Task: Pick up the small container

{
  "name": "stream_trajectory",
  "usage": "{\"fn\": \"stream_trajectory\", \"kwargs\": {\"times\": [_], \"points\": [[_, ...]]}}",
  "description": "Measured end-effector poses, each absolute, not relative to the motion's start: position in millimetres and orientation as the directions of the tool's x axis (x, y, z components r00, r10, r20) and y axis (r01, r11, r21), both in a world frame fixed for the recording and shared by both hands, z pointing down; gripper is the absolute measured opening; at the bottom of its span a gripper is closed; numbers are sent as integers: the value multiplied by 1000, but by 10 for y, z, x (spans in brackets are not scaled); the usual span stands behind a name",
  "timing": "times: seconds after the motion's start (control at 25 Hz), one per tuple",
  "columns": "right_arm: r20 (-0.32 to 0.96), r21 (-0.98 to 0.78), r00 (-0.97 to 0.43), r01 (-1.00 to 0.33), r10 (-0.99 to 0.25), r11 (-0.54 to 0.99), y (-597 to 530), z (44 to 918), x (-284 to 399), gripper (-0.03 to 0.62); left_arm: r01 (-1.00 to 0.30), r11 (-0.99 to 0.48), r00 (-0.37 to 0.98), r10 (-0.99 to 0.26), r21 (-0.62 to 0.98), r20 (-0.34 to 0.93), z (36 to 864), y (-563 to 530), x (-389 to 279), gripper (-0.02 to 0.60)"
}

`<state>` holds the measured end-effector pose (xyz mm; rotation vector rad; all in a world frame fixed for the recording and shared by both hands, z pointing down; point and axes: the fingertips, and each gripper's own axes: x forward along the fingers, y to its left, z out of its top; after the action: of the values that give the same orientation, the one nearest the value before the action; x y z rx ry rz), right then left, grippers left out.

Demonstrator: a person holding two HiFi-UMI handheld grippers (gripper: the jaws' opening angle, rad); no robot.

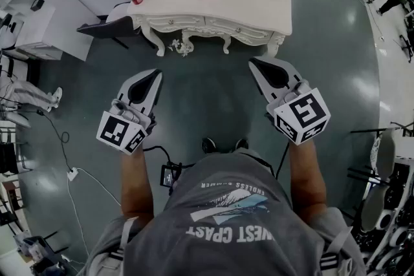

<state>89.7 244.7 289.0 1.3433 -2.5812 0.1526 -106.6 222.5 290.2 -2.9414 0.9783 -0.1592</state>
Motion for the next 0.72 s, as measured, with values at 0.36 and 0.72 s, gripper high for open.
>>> {"fn": "stream_trajectory", "kwargs": {"times": [0.36,0.72], "points": [[250,18,-548,-822,-799,569,2459,2901,739,25,-593,-803,799,-596,-59,78,2928,2248,-1254,15],[206,-1,-552,-826,-808,564,2363,2818,531,25,-575,-817,815,-577,-47,61,2964,2210,-1421,15]]}}
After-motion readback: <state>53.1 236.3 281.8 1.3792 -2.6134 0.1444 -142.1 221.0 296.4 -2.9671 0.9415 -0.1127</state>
